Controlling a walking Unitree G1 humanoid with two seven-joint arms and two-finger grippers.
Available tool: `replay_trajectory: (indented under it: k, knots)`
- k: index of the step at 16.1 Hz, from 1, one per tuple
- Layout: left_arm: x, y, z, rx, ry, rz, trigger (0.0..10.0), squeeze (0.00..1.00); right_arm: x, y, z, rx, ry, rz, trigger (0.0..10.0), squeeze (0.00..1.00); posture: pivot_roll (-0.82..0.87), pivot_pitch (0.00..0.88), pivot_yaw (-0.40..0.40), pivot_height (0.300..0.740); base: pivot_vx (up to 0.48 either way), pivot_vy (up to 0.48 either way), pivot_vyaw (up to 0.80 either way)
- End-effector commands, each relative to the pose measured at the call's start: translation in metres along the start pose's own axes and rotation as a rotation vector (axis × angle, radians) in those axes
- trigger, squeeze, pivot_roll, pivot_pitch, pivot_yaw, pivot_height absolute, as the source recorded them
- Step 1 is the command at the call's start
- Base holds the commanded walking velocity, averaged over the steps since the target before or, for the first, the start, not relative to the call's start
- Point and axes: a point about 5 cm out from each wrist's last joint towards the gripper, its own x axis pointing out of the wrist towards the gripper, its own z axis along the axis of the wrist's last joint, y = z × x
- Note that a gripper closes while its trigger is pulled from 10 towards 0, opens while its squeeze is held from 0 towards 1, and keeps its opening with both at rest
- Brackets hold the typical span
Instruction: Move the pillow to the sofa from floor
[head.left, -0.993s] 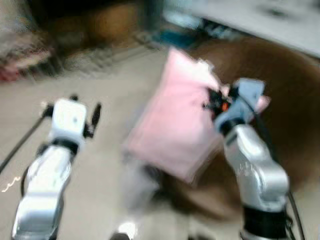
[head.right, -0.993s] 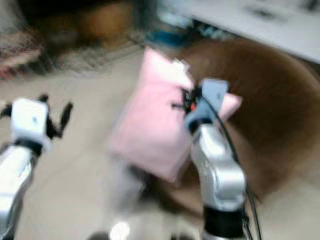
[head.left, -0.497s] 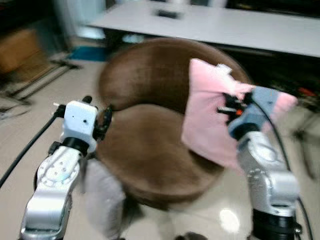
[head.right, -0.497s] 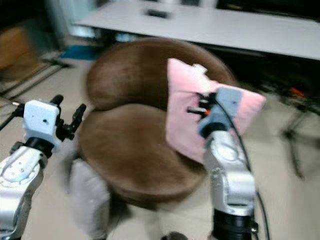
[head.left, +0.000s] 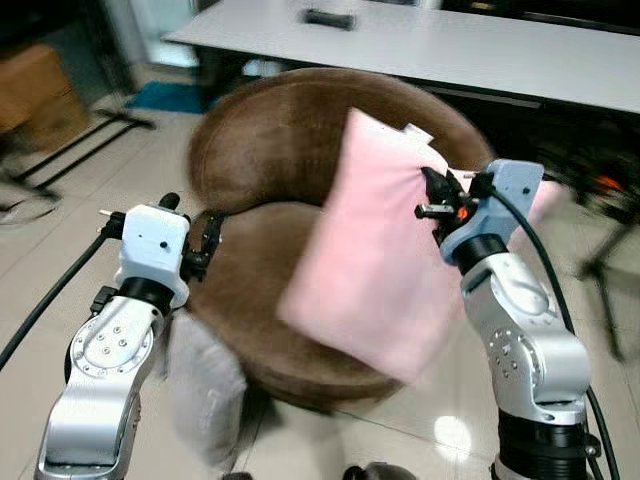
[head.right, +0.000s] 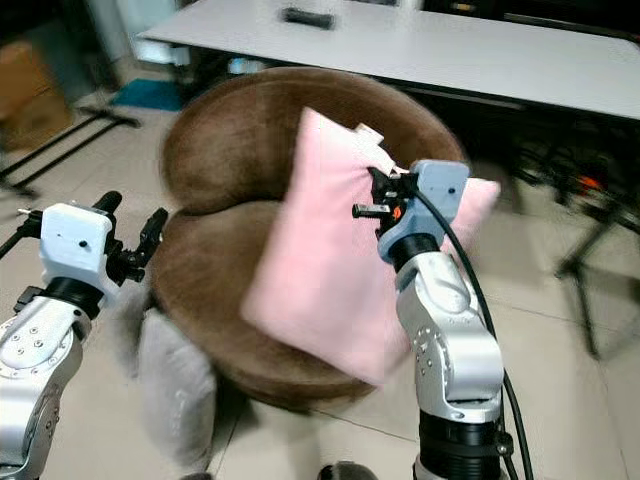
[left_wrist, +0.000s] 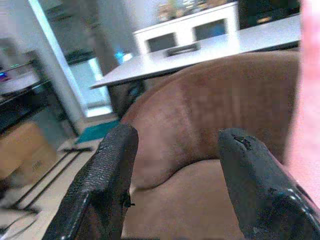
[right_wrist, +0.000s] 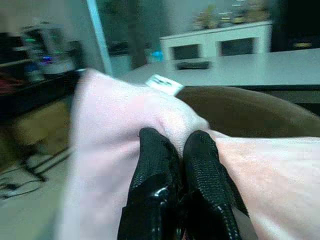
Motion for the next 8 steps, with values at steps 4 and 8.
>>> replay_trajectory:
  k: [4,8]
  knots:
    - [0.000,-0.001,0.005,-0.002,-0.025,-0.013,10.0,0.00,-0.001,0.001,0.011,0.006,-0.073,-0.007,10.0,0.00,0.06,0.000,-0.020,0.740,0.261,0.000,0.00]
    - [0.001,-0.003,0.005,-0.004,-0.027,-0.025,10.0,0.00,-0.002,-0.006,0.006,0.007,-0.052,-0.042,10.0,0.00,0.07,0.000,-0.026,0.740,0.274,0.000,-0.75]
